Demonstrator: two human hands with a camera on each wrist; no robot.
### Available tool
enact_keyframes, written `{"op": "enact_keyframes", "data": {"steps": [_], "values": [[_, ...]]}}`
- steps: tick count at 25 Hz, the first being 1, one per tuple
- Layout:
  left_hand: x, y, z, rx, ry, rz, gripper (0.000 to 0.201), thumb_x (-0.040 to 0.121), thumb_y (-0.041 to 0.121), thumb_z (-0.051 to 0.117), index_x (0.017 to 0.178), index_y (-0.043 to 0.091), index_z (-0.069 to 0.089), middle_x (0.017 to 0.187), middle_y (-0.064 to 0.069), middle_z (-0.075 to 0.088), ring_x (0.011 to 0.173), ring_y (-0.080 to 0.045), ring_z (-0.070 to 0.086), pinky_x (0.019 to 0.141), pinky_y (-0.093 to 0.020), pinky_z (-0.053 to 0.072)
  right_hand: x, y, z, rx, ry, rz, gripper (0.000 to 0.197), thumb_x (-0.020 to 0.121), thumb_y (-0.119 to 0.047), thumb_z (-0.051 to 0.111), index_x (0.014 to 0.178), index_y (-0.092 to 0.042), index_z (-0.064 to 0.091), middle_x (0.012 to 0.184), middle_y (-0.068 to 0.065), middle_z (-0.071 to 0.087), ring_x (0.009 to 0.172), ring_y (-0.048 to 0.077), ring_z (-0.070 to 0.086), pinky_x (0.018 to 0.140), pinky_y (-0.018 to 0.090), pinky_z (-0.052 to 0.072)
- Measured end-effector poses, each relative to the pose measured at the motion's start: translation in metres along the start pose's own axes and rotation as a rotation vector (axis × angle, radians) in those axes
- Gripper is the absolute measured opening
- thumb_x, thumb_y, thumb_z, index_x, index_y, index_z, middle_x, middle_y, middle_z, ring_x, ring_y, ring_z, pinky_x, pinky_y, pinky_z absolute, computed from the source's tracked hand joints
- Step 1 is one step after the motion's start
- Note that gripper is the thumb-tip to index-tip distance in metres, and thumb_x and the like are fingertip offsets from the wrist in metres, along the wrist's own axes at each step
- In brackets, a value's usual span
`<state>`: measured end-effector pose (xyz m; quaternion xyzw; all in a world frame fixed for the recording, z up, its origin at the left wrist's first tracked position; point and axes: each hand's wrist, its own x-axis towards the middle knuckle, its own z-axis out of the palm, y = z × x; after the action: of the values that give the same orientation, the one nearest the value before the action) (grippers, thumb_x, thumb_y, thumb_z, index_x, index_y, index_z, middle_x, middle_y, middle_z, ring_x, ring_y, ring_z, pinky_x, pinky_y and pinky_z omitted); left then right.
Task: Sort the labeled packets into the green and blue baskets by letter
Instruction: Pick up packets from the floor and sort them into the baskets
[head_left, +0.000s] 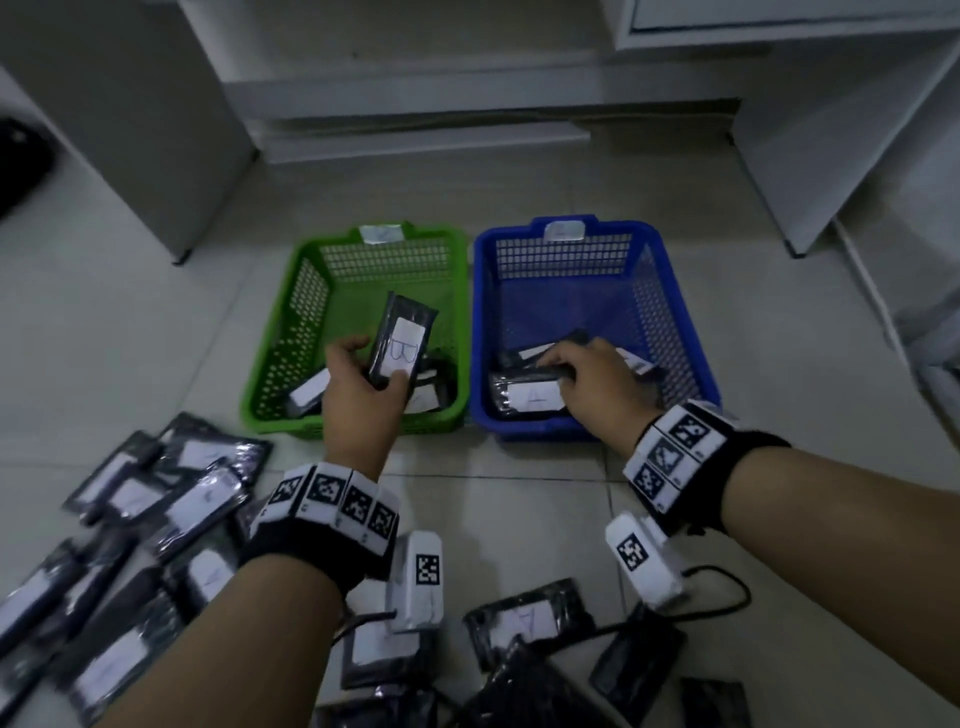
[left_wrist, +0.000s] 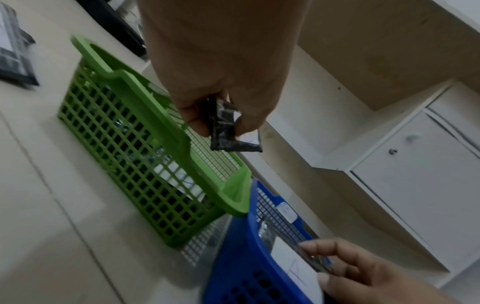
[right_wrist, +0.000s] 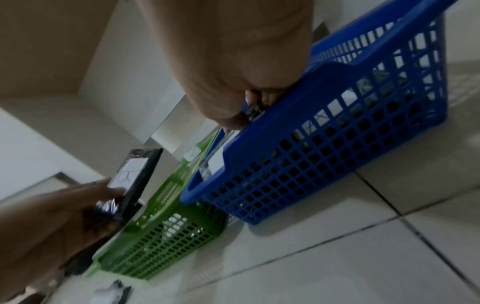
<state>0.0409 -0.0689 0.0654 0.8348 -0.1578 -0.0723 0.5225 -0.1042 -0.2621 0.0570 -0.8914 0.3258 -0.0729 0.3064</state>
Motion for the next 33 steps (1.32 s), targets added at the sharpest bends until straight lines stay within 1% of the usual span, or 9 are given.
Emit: {"op": "enact_keyframes", "data": {"steps": [5, 10, 14, 16, 18, 21, 26, 30, 33], "values": [[0.013, -0.023, -0.018, 0.372, -0.117, 0.156, 0.038, 0.089, 0.011, 0.058, 0.127, 0.012, 0.056, 0.127, -0.013, 0.052, 0.113, -0.027, 0.053, 0.096, -0.027, 0.038, -0.013, -0.002, 0.004, -0.039, 0.054, 0.002, 0.037, 0.089, -0.010, 0.057, 0.123, -0.023, 0.063, 0.122, 0.012, 0.042, 0.120, 0.029, 0.037, 0.108, 0.026, 0.026], [0.019, -0.038, -0.011, 0.744, -0.228, 0.466, 0.032, 0.088, 0.015, 0.060, 0.118, 0.023, 0.067, 0.149, -0.014, 0.037, 0.134, -0.043, 0.034, 0.110, -0.051, 0.030, -0.045, -0.007, 0.005, -0.034, 0.161, -0.196, 0.031, 0.082, -0.003, 0.058, 0.107, -0.017, 0.072, 0.111, 0.007, 0.054, 0.108, 0.024, 0.044, 0.095, 0.023, 0.033], [-0.032, -0.028, 0.000, 0.521, -0.141, 0.575, 0.021, 0.083, 0.012, 0.061, 0.101, 0.017, 0.070, 0.121, -0.013, 0.053, 0.111, -0.035, 0.046, 0.094, -0.042, 0.040, -0.093, -0.009, 0.024, 0.115, -0.087, -0.236, 0.023, 0.083, -0.004, 0.059, 0.092, -0.017, 0.075, 0.087, -0.006, 0.058, 0.086, 0.006, 0.051, 0.075, 0.005, 0.036], [-0.063, -0.029, 0.002, 0.421, -0.315, 0.614, 0.015, 0.082, 0.019, 0.064, 0.096, 0.018, 0.068, 0.102, -0.005, 0.055, 0.096, -0.023, 0.050, 0.085, -0.035, 0.042, -0.113, -0.003, 0.038, 0.013, -0.332, -0.191, 0.023, 0.086, -0.011, 0.060, 0.103, -0.019, 0.073, 0.097, -0.005, 0.060, 0.093, 0.009, 0.054, 0.085, 0.014, 0.044], [-0.085, -0.036, -0.003, 0.409, -0.643, 0.487, 0.021, 0.080, 0.034, 0.071, 0.096, 0.022, 0.068, 0.092, 0.002, 0.057, 0.085, -0.014, 0.053, 0.080, -0.034, 0.047, -0.129, 0.004, 0.051, -0.211, -0.548, -0.171, 0.035, 0.085, -0.020, 0.063, 0.120, -0.022, 0.063, 0.113, 0.001, 0.055, 0.109, 0.020, 0.045, 0.092, 0.028, 0.040], [-0.094, -0.053, -0.025, 0.557, -0.942, 0.338, 0.041, 0.070, 0.043, 0.078, 0.104, 0.024, 0.067, 0.097, 0.003, 0.059, 0.089, -0.012, 0.055, 0.084, -0.031, 0.049, -0.143, 0.011, 0.063, -0.362, -0.654, -0.164, 0.049, 0.080, -0.022, 0.069, 0.127, -0.020, 0.053, 0.119, 0.004, 0.044, 0.113, 0.024, 0.037, 0.083, 0.029, 0.035], [-0.096, -0.082, -0.068, 0.860, -1.049, 0.194, 0.061, 0.067, 0.038, 0.082, 0.119, 0.024, 0.054, 0.110, 0.005, 0.048, 0.101, -0.014, 0.052, 0.084, -0.025, 0.042, -0.132, 0.005, 0.068, -0.375, -0.721, -0.169, 0.037, 0.073, -0.021, 0.077, 0.103, -0.017, 0.054, 0.104, 0.000, 0.041, 0.102, 0.018, 0.041, 0.076, 0.026, 0.036], [-0.101, -0.093, -0.077, 0.903, -1.055, 0.064, 0.050, 0.068, 0.039, 0.081, 0.108, 0.021, 0.057, 0.102, 0.003, 0.058, 0.095, -0.017, 0.055, 0.076, -0.026, 0.041, -0.117, -0.007, 0.065, -0.246, -0.759, -0.097, 0.034, 0.077, -0.016, 0.073, 0.096, -0.022, 0.045, 0.094, -0.002, 0.051, 0.086, 0.016, 0.049, 0.058, 0.019, 0.036], [-0.089, -0.088, -0.080, 0.806, -0.973, -0.014, 0.031, 0.077, 0.041, 0.074, 0.095, 0.019, 0.062, 0.091, 0.001, 0.062, 0.085, -0.016, 0.057, 0.067, -0.023, 0.042, -0.104, -0.021, 0.059, -0.055, -0.634, -0.082, 0.029, 0.078, -0.016, 0.072, 0.096, -0.021, 0.049, 0.095, 0.001, 0.057, 0.085, 0.017, 0.053, 0.067, 0.025, 0.041]]}}
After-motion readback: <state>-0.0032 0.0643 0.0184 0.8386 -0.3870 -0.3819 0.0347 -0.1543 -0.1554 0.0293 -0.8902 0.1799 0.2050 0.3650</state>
